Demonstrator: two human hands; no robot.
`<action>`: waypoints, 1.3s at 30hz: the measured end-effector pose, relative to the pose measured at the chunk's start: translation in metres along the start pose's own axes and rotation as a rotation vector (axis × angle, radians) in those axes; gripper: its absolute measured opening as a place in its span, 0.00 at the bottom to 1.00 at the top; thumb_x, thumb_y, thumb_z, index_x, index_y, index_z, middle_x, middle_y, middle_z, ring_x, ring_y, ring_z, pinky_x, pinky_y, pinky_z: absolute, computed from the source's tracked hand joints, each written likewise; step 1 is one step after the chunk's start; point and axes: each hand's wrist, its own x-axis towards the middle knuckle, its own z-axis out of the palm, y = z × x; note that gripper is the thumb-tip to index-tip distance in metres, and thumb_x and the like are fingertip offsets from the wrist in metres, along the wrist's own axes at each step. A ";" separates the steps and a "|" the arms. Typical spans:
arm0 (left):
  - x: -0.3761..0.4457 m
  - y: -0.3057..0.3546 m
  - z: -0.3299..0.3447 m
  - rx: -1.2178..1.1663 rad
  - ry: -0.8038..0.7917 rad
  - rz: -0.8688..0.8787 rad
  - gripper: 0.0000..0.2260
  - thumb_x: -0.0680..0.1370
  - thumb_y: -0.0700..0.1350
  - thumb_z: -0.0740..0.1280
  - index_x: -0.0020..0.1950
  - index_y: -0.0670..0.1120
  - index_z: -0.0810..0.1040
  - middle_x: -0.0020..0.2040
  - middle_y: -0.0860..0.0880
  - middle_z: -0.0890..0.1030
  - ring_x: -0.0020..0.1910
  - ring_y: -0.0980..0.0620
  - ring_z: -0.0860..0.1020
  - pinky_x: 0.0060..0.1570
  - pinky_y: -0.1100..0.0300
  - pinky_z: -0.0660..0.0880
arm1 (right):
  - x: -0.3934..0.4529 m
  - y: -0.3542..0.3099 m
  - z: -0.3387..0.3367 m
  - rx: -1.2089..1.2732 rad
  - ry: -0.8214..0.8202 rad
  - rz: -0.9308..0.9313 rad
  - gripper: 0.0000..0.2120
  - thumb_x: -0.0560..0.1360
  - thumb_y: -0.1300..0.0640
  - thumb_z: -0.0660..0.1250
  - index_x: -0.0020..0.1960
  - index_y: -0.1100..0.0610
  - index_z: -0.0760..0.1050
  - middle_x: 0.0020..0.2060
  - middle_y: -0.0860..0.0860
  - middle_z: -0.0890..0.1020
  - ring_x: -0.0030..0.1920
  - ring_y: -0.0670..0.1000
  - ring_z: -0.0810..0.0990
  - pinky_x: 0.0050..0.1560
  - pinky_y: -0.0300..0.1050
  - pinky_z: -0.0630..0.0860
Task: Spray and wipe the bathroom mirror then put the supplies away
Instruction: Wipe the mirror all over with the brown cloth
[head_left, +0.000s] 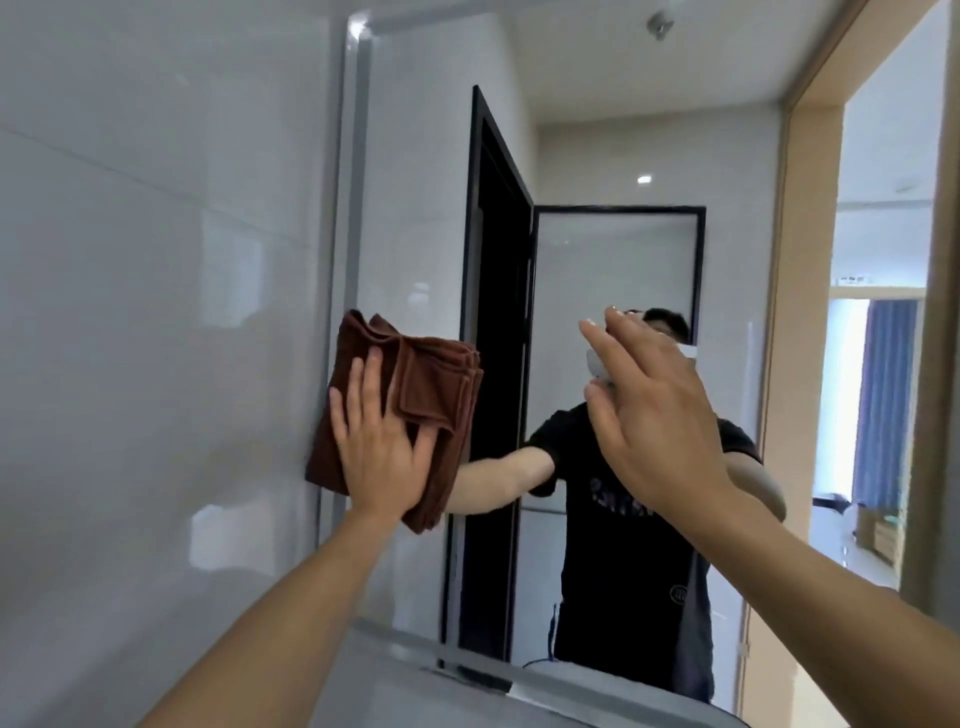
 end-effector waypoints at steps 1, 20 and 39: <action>-0.008 -0.013 0.002 -0.003 0.005 -0.021 0.29 0.79 0.56 0.56 0.71 0.37 0.73 0.80 0.42 0.59 0.80 0.41 0.57 0.75 0.36 0.55 | -0.004 -0.003 0.004 -0.001 -0.002 -0.006 0.26 0.80 0.53 0.58 0.77 0.51 0.66 0.76 0.52 0.69 0.77 0.52 0.62 0.78 0.52 0.59; -0.114 0.234 -0.004 -0.139 -0.077 -0.214 0.30 0.81 0.57 0.58 0.81 0.47 0.57 0.82 0.42 0.54 0.81 0.42 0.51 0.76 0.35 0.52 | -0.086 0.036 -0.039 -0.029 -0.105 -0.027 0.26 0.80 0.57 0.58 0.78 0.52 0.65 0.76 0.53 0.68 0.77 0.54 0.64 0.75 0.57 0.62; -0.142 -0.023 0.013 -0.034 -0.108 0.252 0.31 0.81 0.61 0.54 0.81 0.48 0.58 0.79 0.39 0.62 0.79 0.39 0.57 0.74 0.33 0.55 | -0.130 0.002 0.008 0.081 -0.132 -0.099 0.27 0.77 0.69 0.63 0.75 0.58 0.69 0.74 0.55 0.70 0.76 0.55 0.65 0.74 0.58 0.64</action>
